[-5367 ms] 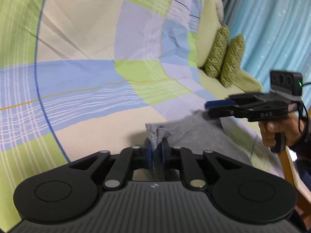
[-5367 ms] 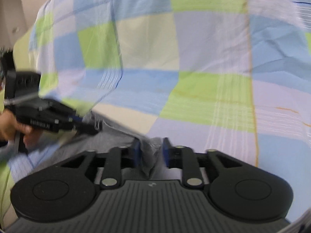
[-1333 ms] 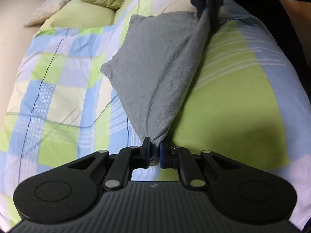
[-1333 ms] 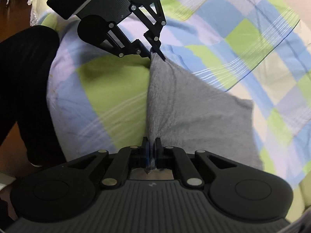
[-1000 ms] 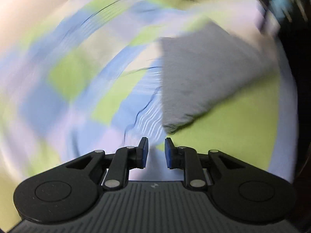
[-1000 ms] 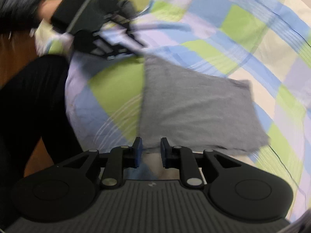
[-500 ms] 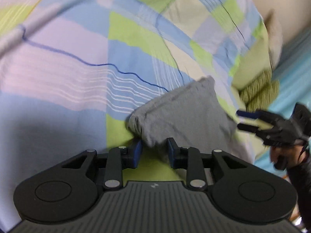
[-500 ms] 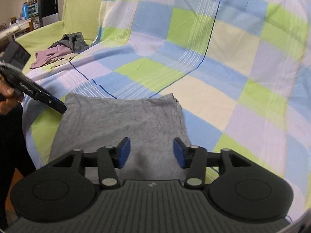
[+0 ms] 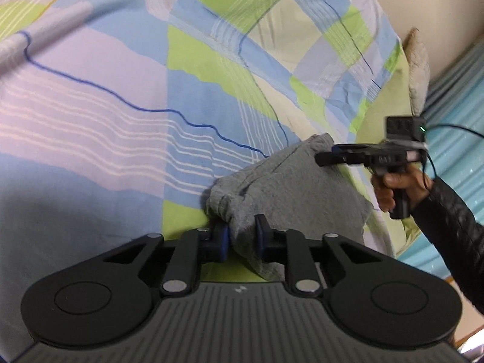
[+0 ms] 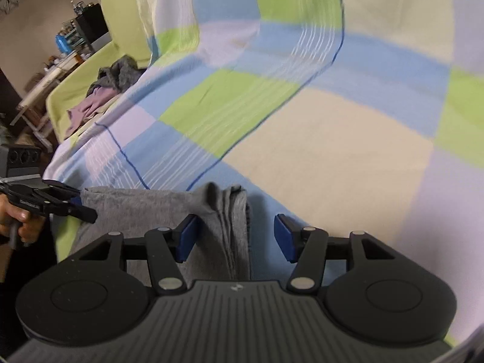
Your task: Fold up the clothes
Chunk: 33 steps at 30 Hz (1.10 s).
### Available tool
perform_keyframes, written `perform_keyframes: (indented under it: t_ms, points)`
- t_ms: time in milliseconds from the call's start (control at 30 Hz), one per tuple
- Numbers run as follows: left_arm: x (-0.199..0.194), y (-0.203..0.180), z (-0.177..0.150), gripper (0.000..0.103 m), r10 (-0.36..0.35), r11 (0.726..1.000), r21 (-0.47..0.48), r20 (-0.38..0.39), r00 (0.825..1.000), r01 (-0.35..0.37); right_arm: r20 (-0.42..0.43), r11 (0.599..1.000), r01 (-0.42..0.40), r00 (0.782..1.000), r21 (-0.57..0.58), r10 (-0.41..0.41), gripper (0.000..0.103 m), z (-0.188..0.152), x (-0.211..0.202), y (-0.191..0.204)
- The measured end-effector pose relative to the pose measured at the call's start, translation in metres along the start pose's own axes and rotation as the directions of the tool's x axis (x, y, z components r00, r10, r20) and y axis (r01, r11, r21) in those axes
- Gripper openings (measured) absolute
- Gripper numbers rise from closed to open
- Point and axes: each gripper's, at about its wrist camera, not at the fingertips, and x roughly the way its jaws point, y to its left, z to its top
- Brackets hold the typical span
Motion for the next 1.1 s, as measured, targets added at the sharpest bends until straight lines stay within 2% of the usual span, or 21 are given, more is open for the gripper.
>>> perform_keyframes:
  t_ms: [33,67,167,267,333,400,467,500,567,633,700,767,900,1000,1033,1100]
  points:
    - [0.0,0.0,0.0,0.016,-0.002,1.0,0.017,0.002,1.0,0.002,0.003,0.999,-0.031,1.0,0.027,0.031,0.04,0.0,0.003,-0.005]
    - [0.0,-0.001,0.001,0.014,-0.002,1.0,0.031,0.004,1.0,0.002,0.008,0.995,-0.073,0.997,0.074,0.072,0.021,-0.001,0.004,-0.011]
    - [-0.001,-0.007,0.002,0.009,0.003,0.997,0.08,0.008,1.0,-0.004,0.045,0.991,-0.083,0.996,0.109,0.078,0.015,-0.011,-0.001,-0.01]
    - [-0.014,-0.024,0.007,0.008,-0.004,0.983,0.183,0.026,1.0,-0.001,0.114,0.992,-0.056,0.993,0.115,0.043,0.013,-0.022,-0.019,0.003]
    - [-0.026,-0.039,0.015,0.007,-0.022,0.968,0.251,0.038,0.999,0.011,0.185,0.994,-0.019,0.983,0.106,0.0,0.013,-0.035,-0.041,0.021]
    - [-0.038,-0.054,0.023,0.007,-0.04,0.951,0.31,0.047,0.998,0.023,0.273,0.995,0.029,0.96,0.098,-0.055,0.013,-0.055,-0.074,0.052]
    - [-0.057,-0.077,0.034,0.007,-0.072,0.915,0.401,0.059,0.996,0.043,0.344,0.992,0.074,0.933,0.098,-0.104,0.012,-0.072,-0.102,0.082]
    - [-0.071,-0.093,0.042,0.007,-0.095,0.888,0.456,0.066,0.993,0.055,0.378,0.991,0.088,0.918,0.105,-0.122,0.012,-0.08,-0.116,0.096]
    - [-0.09,-0.112,0.049,0.007,-0.116,0.851,0.521,0.068,0.991,0.064,0.442,0.988,0.096,0.886,0.121,-0.141,0.012,-0.097,-0.142,0.122]
    - [-0.109,-0.129,0.057,0.007,-0.132,0.816,0.573,0.064,0.989,0.072,0.477,0.986,0.098,0.866,0.134,-0.151,0.012,-0.106,-0.159,0.139]
    - [-0.121,-0.14,0.063,0.007,-0.133,0.803,0.591,0.049,0.99,0.079,0.527,0.986,0.057,0.84,0.157,-0.132,0.012,-0.118,-0.184,0.163]
    - [-0.126,-0.146,0.068,0.007,-0.133,0.796,0.599,0.036,0.99,0.085,0.545,0.984,0.025,0.83,0.175,-0.118,0.012,-0.121,-0.196,0.17]
    - [-0.09,-0.135,0.093,0.008,-0.073,0.817,0.57,-0.045,0.996,0.086,0.517,0.973,-0.011,0.849,0.231,-0.113,0.012,-0.117,-0.195,0.151]
    - [-0.037,-0.109,0.106,0.008,-0.031,0.857,0.507,-0.131,0.991,0.094,0.46,0.938,-0.066,0.882,0.341,-0.106,0.012,-0.11,-0.162,0.094]
    - [-0.021,-0.1,0.109,0.008,-0.016,0.865,0.493,-0.148,0.989,0.088,0.453,0.929,-0.075,0.885,0.363,-0.105,0.012,-0.11,-0.155,0.084]
    - [0.011,-0.083,0.114,0.008,0.003,0.883,0.463,-0.185,0.983,0.084,0.416,0.888,-0.096,0.902,0.45,-0.114,0.012,-0.107,-0.124,0.039]
